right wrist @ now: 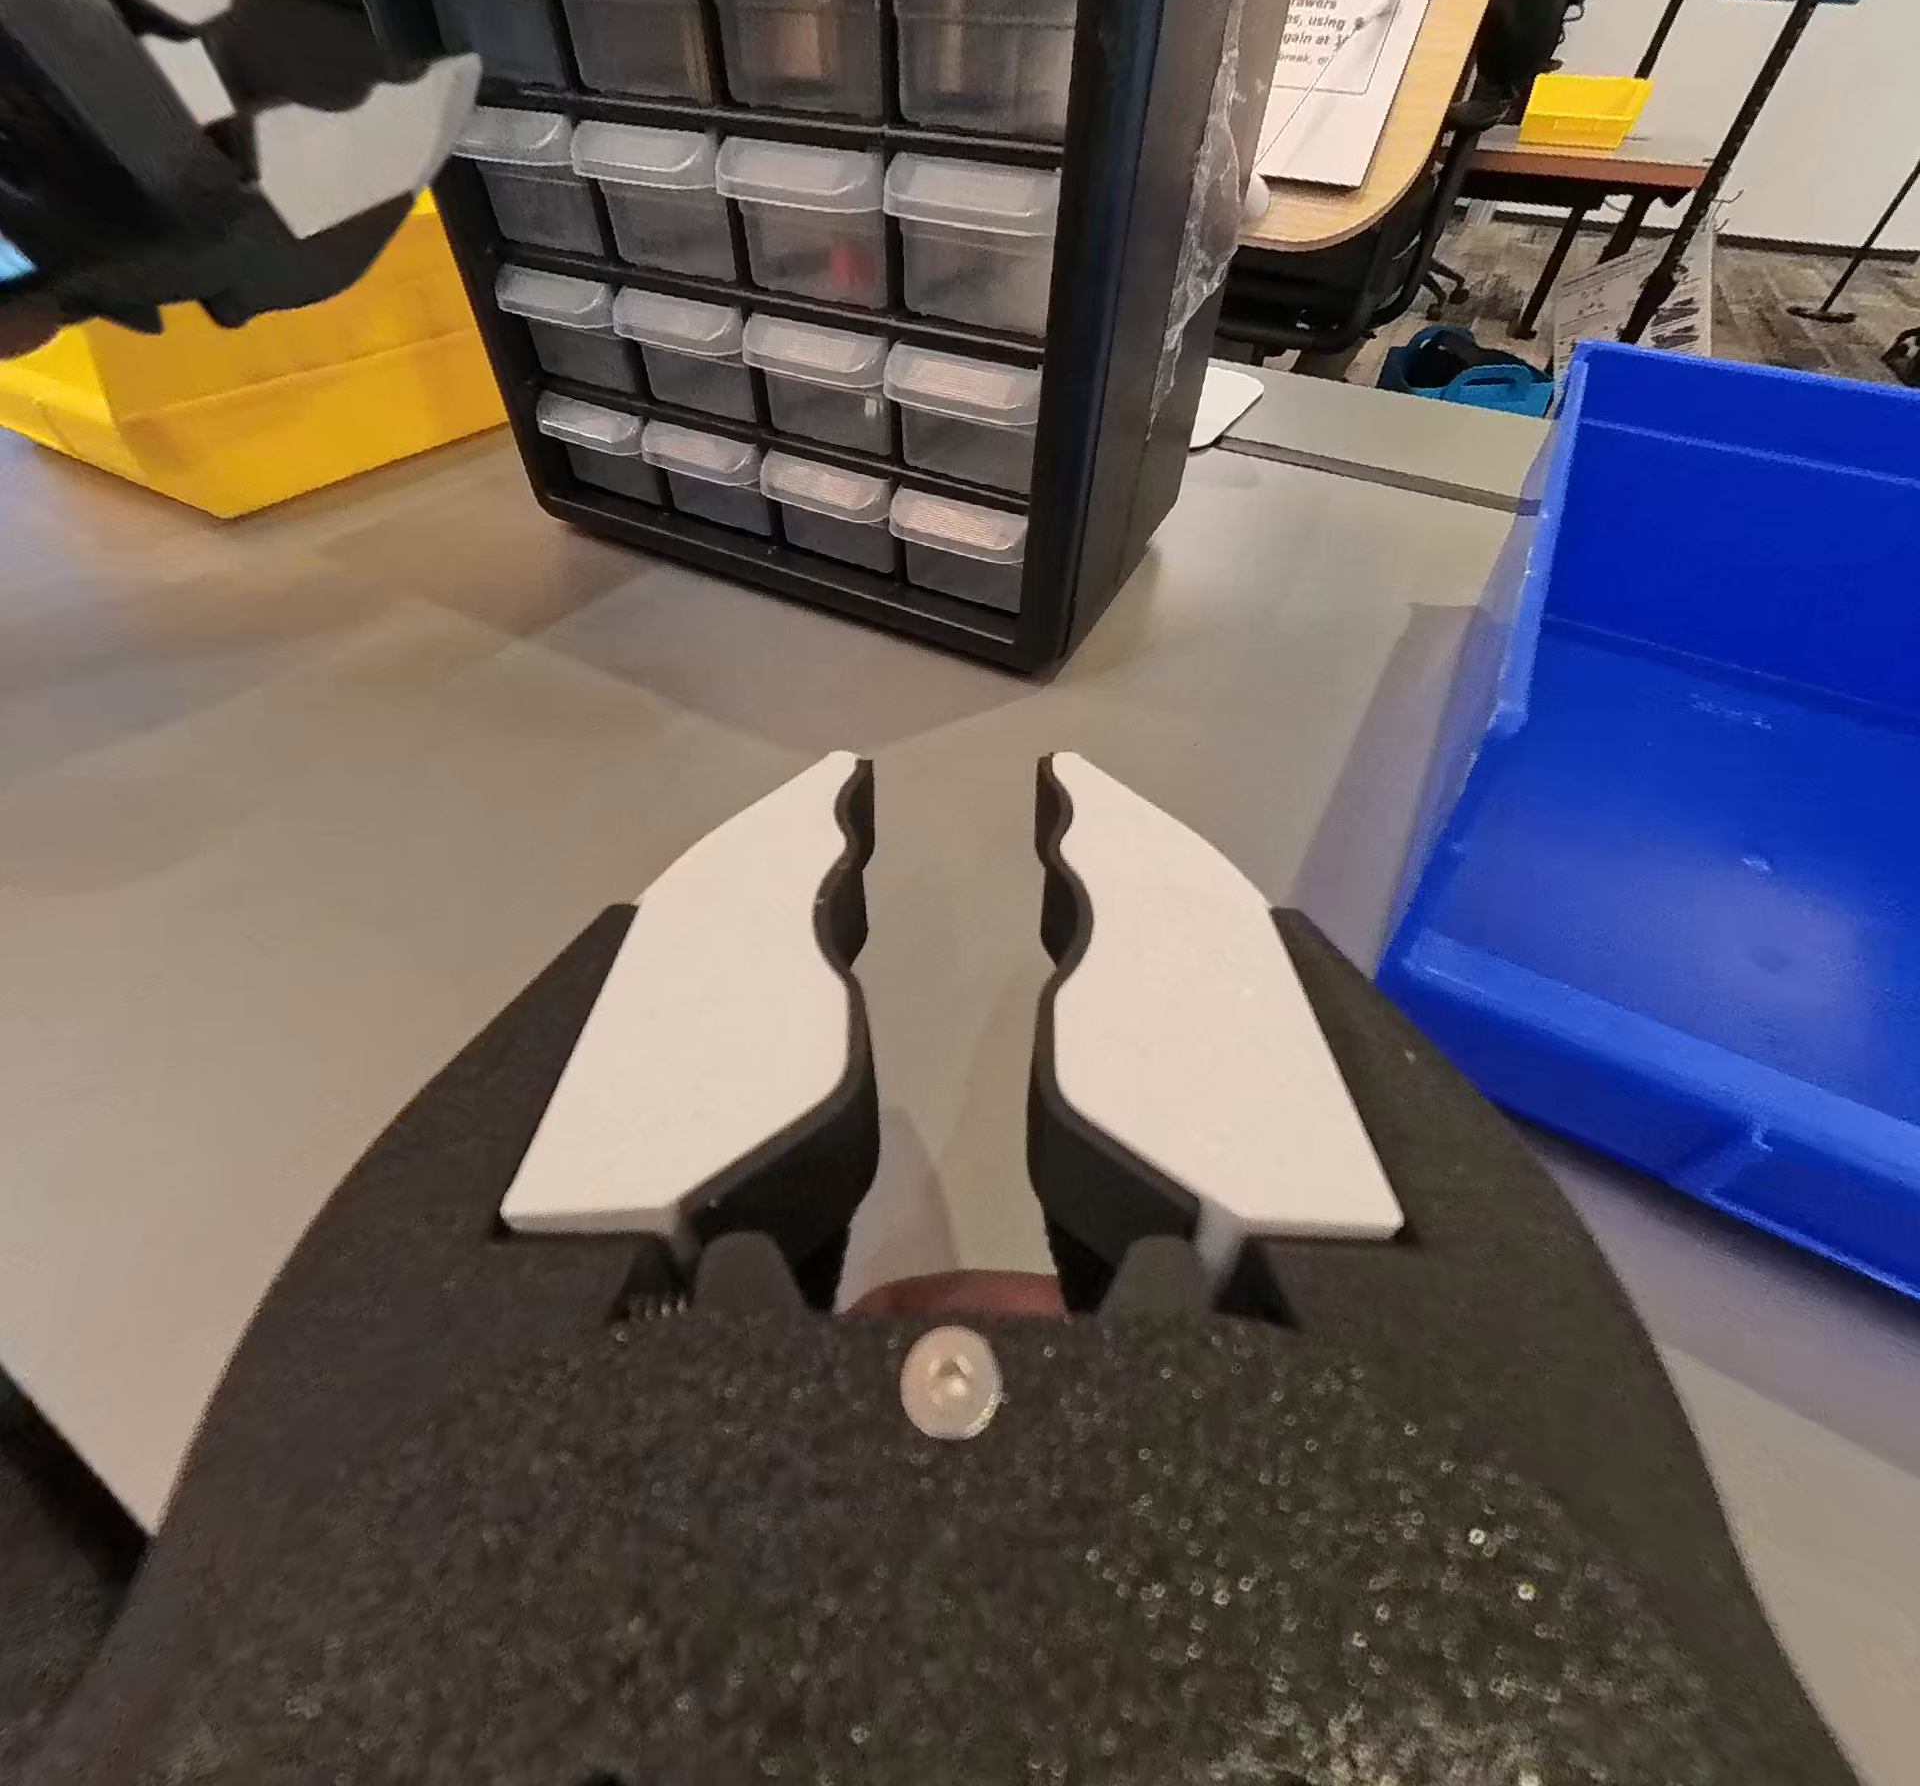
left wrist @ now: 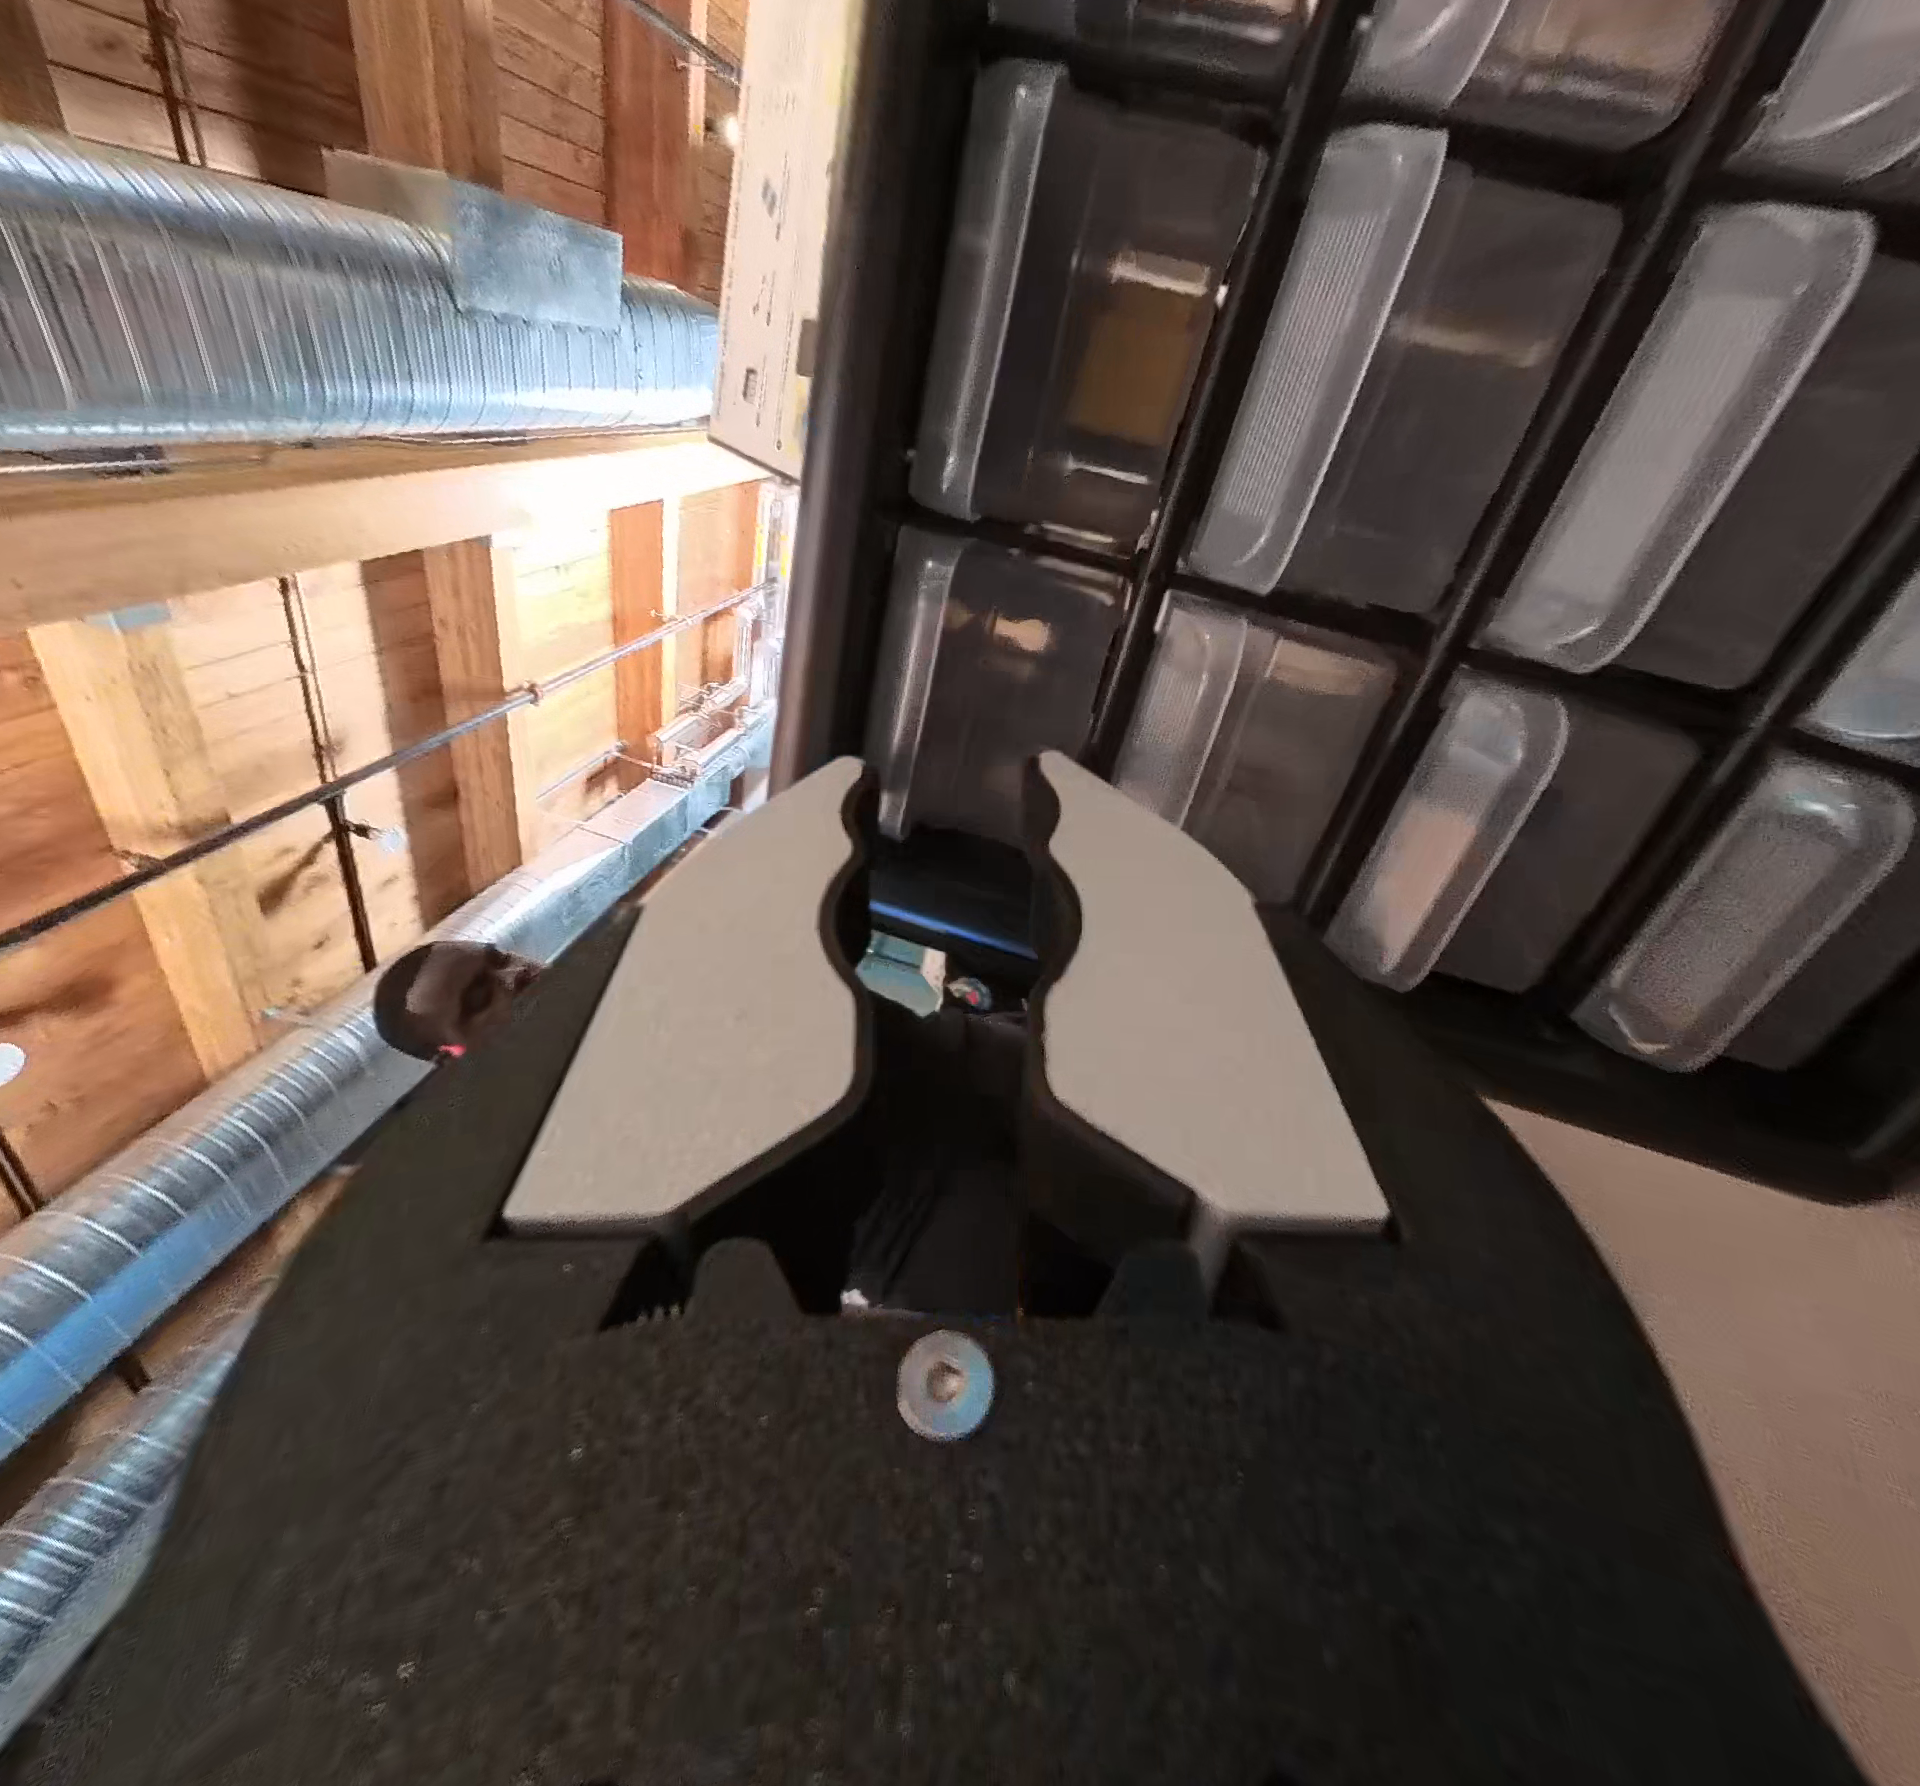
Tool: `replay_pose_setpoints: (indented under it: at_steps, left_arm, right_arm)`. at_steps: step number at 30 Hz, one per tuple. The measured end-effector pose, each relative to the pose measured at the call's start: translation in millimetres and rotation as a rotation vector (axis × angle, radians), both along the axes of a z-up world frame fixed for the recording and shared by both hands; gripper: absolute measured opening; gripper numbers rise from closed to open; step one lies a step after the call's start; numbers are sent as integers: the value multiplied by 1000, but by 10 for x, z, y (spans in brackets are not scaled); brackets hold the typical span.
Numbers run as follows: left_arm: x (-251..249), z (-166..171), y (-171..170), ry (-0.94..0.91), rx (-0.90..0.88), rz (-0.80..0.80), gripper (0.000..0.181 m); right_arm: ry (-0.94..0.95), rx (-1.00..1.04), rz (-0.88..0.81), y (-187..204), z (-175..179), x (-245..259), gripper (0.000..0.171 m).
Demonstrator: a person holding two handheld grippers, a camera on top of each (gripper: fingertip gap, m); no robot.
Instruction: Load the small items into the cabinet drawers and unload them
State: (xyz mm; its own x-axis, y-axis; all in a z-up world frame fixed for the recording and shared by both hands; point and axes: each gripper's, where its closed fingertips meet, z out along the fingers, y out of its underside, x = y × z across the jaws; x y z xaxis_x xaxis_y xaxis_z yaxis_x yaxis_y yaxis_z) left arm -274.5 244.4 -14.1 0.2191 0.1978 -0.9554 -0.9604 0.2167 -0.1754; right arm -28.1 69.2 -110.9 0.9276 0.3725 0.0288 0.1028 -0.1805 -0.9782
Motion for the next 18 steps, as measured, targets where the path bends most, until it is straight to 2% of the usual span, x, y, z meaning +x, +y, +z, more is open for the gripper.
replay_pose_setpoints:
  at_steps: [18]
  left_arm:
    - [-14,112,18,64,86,3,6]
  right_arm:
    - [31,-20,11,23,-21,-23,29]
